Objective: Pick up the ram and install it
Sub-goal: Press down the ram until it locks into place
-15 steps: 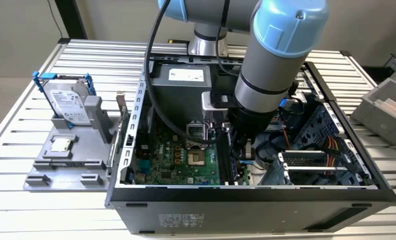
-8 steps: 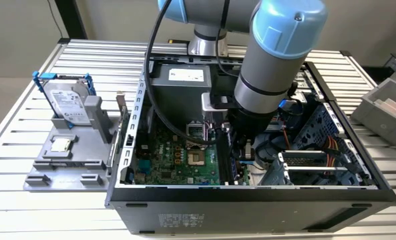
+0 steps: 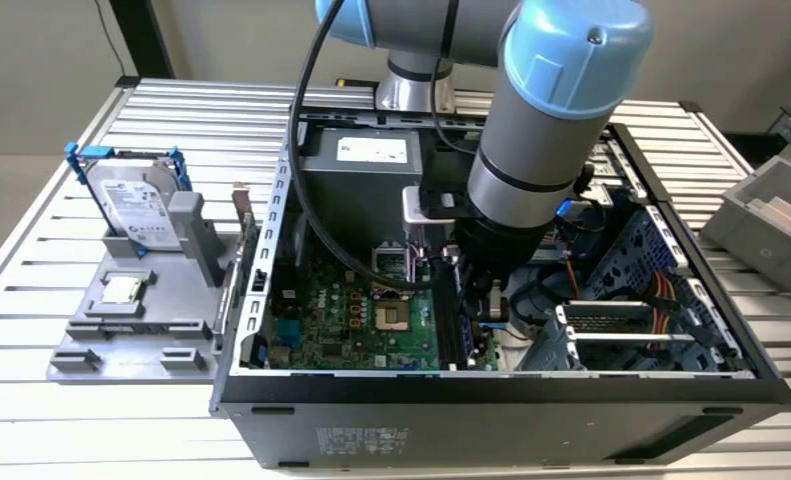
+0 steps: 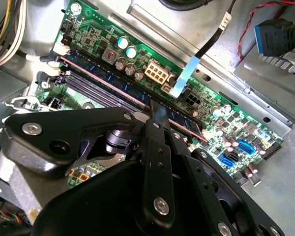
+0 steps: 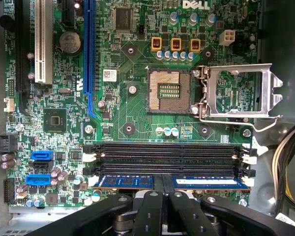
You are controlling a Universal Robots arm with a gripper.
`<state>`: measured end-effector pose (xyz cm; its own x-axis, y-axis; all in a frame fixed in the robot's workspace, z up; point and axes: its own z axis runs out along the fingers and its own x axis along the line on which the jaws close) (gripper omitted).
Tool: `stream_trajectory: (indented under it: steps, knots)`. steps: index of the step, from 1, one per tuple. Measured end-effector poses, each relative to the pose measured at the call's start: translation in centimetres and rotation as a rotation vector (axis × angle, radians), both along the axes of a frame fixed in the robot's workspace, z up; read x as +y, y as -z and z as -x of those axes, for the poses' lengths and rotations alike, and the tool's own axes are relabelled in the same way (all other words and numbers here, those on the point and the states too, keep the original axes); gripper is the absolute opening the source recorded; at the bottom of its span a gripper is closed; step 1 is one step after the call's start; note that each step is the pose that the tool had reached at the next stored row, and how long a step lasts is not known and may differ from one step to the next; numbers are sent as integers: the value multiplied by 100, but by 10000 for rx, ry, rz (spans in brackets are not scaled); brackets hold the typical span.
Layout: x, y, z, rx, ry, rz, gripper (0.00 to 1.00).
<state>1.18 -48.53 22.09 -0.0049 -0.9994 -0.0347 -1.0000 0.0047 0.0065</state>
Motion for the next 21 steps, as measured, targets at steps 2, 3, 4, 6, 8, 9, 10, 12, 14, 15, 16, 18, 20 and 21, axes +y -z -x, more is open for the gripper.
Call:
stream_trajectory:
  steps: [2,3,4,6,8,9,10,12,14,15,16,18,20,21]
  knots:
    - [1,9,0,0,0,1,0]
    - [1,13,0,0,0,10,0]
    - [1,13,0,1,0,15,0]
    - [0,14,0,0,0,17,0]
    - [0,11,0,-1,0,14,0]
    - [0,5,0,-2,0,10,0]
    - [1,-3,0,-3,0,6,0]
    - [2,-36,0,-1,1,-1,0]
    - [1,-68,0,9,1,10,0]
    - [1,-95,0,17,1,11,0]
    - [0,-131,0,24,0,15,0]
    - [0,-187,0,35,1,13,0]
    - [0,-237,0,52,0,14,0]
    - [0,-257,0,62,0,15,0]
